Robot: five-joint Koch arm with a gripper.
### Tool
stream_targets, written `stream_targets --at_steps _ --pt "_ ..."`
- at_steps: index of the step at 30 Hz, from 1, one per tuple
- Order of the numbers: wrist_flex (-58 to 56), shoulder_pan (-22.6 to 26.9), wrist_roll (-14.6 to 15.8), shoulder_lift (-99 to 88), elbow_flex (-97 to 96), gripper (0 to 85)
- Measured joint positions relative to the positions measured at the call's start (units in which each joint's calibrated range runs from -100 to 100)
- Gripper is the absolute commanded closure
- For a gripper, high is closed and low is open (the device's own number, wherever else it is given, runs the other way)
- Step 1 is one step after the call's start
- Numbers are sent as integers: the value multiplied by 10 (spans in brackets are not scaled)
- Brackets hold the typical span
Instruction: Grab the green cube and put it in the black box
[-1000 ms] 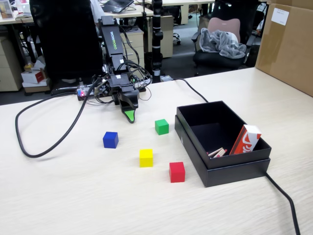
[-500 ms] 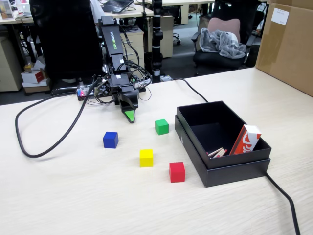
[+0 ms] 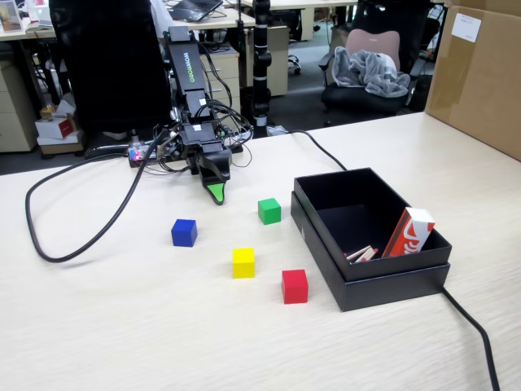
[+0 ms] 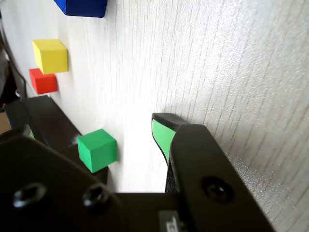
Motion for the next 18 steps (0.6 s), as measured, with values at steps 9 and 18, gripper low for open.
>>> stream_targets --at_steps 9,18 --pt "0 0 0 0 0 367" --pt "0 9 0 0 0 370"
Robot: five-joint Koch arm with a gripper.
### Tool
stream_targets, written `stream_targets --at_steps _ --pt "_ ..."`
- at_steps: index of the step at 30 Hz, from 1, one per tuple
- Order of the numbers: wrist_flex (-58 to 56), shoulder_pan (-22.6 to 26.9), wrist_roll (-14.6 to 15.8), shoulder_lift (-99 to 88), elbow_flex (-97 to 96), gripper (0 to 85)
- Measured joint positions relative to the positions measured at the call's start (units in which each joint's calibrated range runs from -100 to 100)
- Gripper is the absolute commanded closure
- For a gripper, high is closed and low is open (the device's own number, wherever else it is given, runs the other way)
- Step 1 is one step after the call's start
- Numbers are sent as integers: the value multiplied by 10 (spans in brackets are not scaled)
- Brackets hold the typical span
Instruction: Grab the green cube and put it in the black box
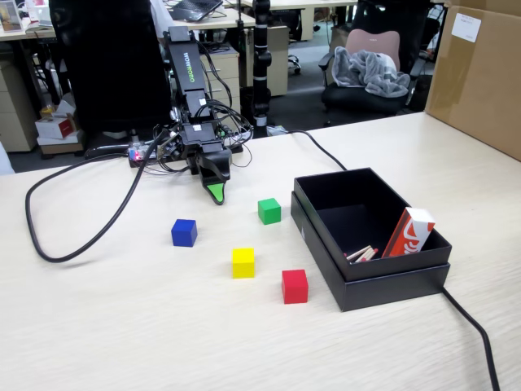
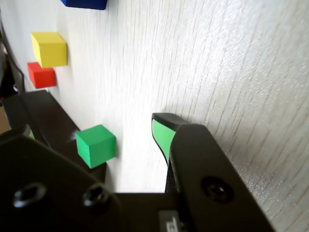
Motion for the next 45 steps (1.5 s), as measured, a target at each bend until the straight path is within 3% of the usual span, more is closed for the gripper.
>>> stream_targets --at_steps 8,17,23,31,45 --pt "-25 13 2 -5 19 378" --pt "-416 37 68 17 348 380" --pt "-533 76 100 228 570 372" --pt "-580 78 100 463 700 375" --pt "-623 90 115 693 762 378"
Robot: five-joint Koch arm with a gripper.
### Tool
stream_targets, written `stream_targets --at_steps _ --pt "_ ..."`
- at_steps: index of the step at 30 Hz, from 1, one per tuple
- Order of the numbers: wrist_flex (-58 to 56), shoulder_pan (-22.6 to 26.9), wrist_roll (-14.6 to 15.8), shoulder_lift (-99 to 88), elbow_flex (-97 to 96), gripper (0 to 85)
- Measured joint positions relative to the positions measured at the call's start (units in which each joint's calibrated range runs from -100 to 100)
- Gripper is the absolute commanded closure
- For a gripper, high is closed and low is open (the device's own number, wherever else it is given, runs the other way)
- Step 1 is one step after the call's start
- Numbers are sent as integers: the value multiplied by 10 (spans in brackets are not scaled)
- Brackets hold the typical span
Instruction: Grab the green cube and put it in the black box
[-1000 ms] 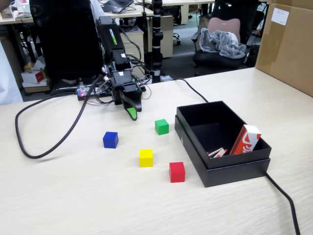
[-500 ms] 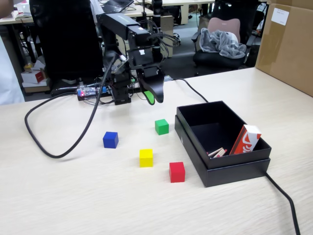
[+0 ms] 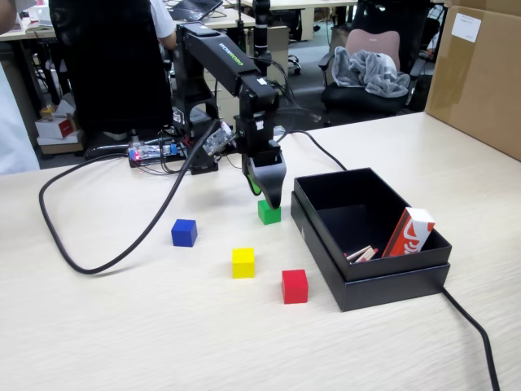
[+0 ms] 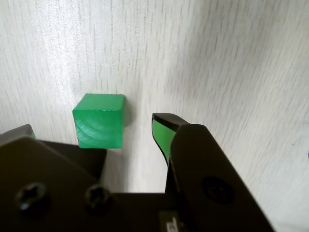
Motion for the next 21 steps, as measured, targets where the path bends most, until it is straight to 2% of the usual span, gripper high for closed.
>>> stream_targets --at_steps 8,14,18,19,21 --pt "-1 -2 0 84 46 384" --pt "-1 -2 -1 122 55 436" --pt "-1 -2 -1 137 64 520" --pt "-1 -3 -1 137 63 571" --pt "0 -4 -2 139 63 613"
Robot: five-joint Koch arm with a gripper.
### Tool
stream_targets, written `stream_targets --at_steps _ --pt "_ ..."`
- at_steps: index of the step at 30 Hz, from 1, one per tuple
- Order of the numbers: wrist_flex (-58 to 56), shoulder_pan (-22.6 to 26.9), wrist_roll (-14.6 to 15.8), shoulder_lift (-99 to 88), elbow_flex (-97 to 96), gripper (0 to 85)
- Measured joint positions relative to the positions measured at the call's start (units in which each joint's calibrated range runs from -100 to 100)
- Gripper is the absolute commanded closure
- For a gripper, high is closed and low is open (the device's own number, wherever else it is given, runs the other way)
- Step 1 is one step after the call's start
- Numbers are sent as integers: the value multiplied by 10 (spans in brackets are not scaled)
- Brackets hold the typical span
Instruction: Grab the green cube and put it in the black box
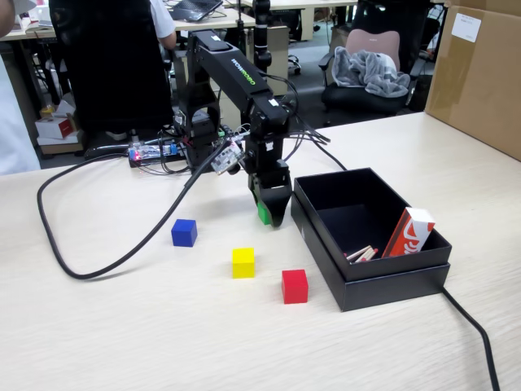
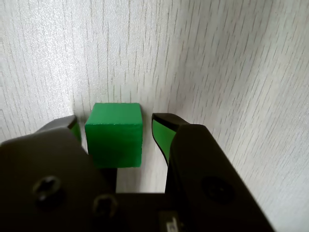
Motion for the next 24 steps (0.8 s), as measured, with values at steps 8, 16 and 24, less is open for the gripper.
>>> stream_targets --at_steps 8,16,24 --pt "13 -10 -1 -6 3 846" --pt "14 13 -51 -283 136 848" --pt "13 43 -53 -167 300 848"
